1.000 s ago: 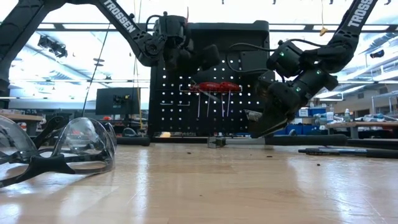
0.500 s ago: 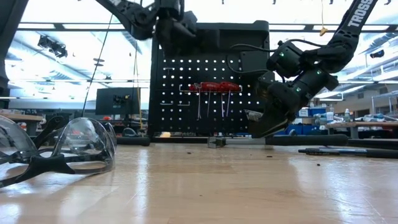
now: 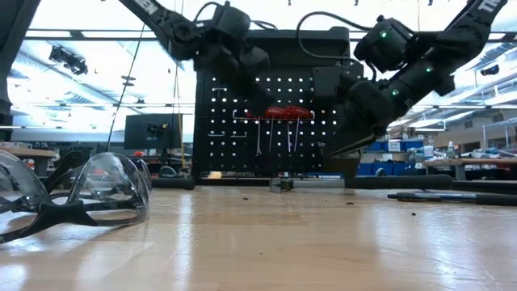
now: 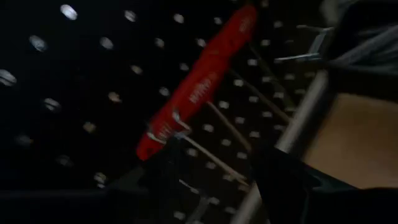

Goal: Hang tools onto peg board
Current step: Remove the bottom hook

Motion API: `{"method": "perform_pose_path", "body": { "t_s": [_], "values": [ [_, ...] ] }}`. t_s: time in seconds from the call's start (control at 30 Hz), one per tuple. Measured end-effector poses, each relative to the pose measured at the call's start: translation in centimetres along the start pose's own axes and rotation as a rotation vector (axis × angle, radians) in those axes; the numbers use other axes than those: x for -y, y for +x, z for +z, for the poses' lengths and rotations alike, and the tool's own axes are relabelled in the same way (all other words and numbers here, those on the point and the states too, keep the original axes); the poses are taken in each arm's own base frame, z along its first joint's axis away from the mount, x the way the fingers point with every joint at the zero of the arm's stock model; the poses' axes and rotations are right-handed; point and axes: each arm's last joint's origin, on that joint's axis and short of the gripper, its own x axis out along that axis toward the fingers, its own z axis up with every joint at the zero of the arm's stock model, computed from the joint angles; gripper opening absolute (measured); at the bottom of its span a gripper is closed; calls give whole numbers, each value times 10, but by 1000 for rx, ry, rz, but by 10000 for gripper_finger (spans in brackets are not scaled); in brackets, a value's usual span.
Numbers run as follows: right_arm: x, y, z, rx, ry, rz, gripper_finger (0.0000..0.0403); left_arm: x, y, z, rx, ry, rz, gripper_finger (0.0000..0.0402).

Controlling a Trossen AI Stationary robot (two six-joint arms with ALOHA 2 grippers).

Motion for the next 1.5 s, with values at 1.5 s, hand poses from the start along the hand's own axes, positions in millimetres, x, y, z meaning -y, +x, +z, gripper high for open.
{"method": "perform_pose_path", "body": {
  "t_s": [1.5],
  "values": [
    [-32, -5, -9, 44, 10, -157, 128, -27, 46, -22, 147, -57, -40, 94]
  ]
}}
